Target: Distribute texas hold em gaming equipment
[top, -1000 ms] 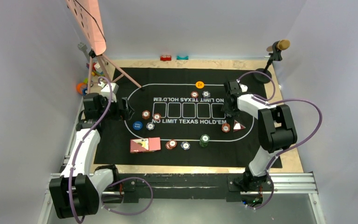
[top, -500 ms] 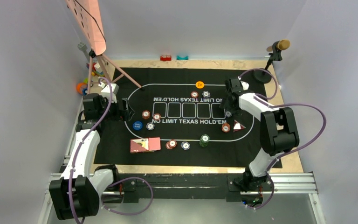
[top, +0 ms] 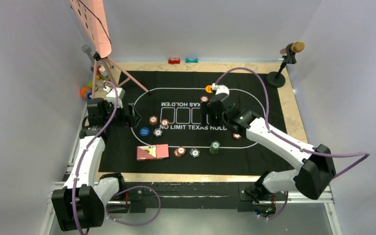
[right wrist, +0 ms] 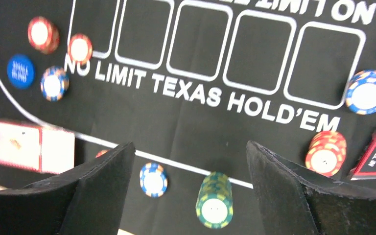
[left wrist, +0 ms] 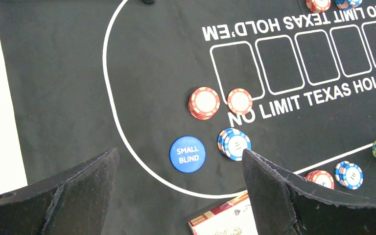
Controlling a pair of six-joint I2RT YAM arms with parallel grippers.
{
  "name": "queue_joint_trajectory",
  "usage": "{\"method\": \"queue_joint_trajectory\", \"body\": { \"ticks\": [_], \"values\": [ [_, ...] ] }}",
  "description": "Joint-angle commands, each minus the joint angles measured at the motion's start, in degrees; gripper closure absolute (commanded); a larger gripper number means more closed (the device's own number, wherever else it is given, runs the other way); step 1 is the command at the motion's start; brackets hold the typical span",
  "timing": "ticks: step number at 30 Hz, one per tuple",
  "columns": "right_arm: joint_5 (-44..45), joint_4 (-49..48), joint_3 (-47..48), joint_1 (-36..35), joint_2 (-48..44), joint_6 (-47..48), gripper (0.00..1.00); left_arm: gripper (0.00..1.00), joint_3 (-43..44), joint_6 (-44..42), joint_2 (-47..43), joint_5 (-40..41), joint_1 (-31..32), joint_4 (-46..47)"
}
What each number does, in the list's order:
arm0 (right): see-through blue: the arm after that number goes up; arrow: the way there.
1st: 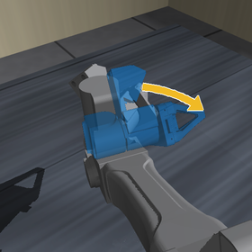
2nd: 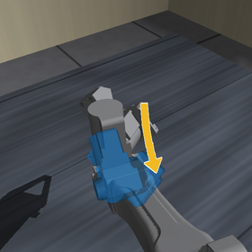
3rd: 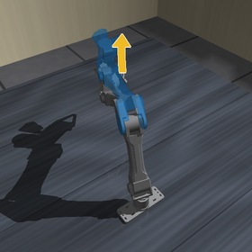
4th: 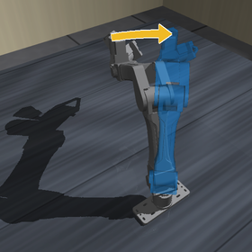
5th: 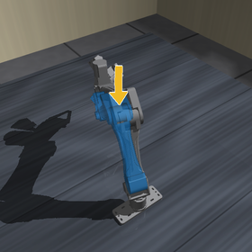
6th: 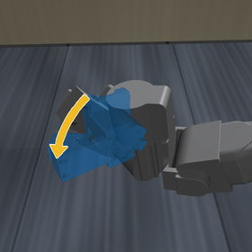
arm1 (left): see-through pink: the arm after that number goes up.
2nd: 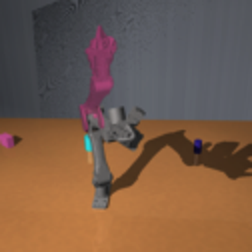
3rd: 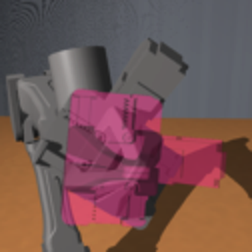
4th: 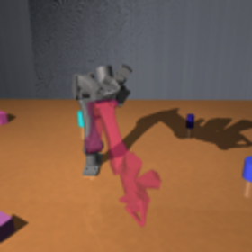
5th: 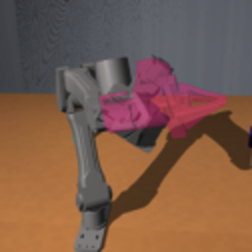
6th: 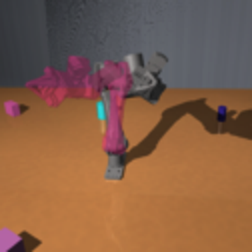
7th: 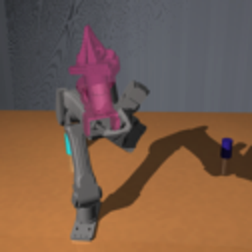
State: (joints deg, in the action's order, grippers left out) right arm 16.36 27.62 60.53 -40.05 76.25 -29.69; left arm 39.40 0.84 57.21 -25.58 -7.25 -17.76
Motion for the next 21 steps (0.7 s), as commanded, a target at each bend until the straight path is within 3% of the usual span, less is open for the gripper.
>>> {"method": "queue_joint_trajectory", "body": {
  "ticks": [1,9,21],
  "values": [
    [-2.0,3.6,-4.5,-4.1,-1.9,1.6,0.11,0.0,0.4,-0.6,-0.5,-0.8,0.1,0.9],
    [-0.4,5.5,-7.6,-8.8,0.1,0.2,0.09,0.0,0.3,-0.6,-0.5,-0.1,0.0,0.5],
    [2.3,7.0,-10.4,-11.2,2.4,-2.9,0.21,0.0,0.2,-0.6,-0.7,-0.2,0.0,0.5]
  ]
}}
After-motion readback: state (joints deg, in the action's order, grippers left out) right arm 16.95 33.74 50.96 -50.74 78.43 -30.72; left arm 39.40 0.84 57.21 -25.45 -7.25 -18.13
